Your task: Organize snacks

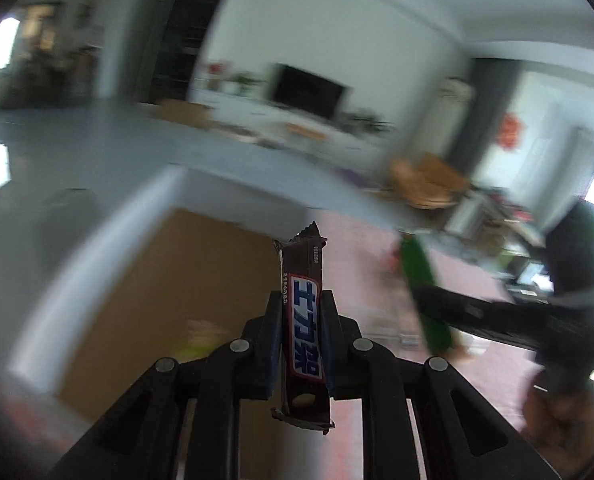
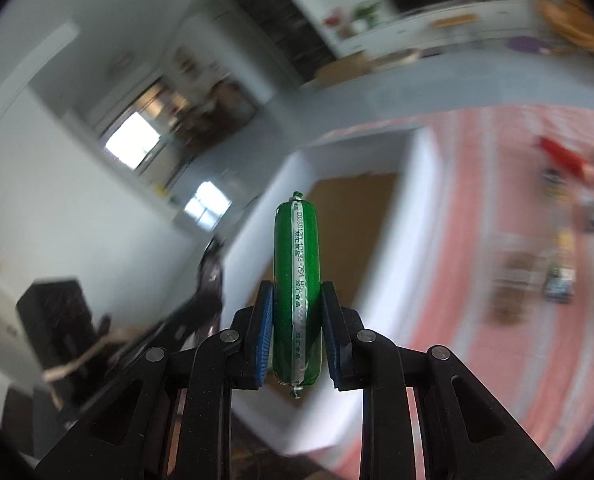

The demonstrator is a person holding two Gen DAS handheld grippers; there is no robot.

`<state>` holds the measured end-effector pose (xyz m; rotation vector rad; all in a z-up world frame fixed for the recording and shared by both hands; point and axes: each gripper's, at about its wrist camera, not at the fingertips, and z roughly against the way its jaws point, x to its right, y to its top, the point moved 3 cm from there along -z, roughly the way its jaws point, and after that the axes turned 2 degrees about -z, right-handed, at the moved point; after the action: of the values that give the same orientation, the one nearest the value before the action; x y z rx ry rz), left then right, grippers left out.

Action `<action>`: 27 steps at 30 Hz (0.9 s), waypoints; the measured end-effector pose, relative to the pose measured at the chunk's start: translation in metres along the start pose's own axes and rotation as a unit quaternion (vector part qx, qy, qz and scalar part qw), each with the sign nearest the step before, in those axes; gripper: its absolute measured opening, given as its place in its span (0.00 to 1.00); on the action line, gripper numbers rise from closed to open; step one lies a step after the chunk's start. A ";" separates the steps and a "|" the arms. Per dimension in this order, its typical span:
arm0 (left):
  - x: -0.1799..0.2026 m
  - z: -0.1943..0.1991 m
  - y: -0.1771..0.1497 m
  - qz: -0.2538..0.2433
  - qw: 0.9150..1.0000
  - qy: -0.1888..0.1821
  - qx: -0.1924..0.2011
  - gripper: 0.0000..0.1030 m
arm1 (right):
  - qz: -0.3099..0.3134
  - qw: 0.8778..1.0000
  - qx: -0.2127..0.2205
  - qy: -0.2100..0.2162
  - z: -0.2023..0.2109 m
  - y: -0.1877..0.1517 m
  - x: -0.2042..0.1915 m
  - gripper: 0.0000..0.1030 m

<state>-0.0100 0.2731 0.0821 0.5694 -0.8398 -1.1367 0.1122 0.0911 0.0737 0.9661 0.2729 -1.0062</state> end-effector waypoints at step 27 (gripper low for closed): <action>0.208 -0.171 -0.140 -0.177 0.969 -0.085 -0.153 0.94 | -0.097 0.882 0.086 -0.454 0.120 -0.153 0.290 0.66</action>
<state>0.0904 0.0273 -0.0646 0.3747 -0.7048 -1.6272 0.1188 -0.2015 -0.1166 0.5335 -0.5239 -1.5782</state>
